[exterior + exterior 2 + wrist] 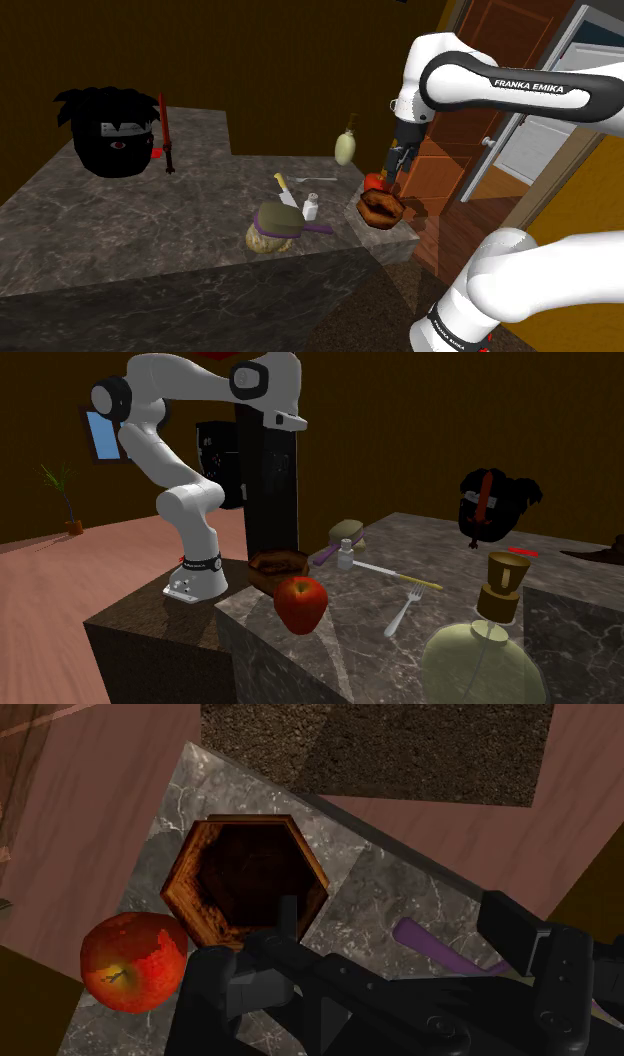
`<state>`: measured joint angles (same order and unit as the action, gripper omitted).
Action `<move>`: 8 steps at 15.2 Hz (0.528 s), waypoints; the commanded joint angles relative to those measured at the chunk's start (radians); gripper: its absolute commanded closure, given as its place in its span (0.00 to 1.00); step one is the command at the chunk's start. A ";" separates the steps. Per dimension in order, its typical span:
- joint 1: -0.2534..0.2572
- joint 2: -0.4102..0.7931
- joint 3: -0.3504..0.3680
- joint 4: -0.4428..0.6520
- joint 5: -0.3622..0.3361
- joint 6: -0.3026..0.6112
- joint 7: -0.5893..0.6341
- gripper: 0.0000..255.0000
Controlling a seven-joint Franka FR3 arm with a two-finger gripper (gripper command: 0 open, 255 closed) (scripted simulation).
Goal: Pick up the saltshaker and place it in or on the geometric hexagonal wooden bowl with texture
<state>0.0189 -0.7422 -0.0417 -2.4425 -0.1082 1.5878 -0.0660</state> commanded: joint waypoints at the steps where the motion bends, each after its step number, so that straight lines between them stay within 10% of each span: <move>1: 0.000 0.000 0.000 0.000 0.000 0.000 0.000 0.00; 8: 0.031 0.213 0.018 0.017 0.048 0.227 0.040 0.00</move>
<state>0.0464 -0.5556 -0.0255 -2.4256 -0.0660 1.7813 -0.0299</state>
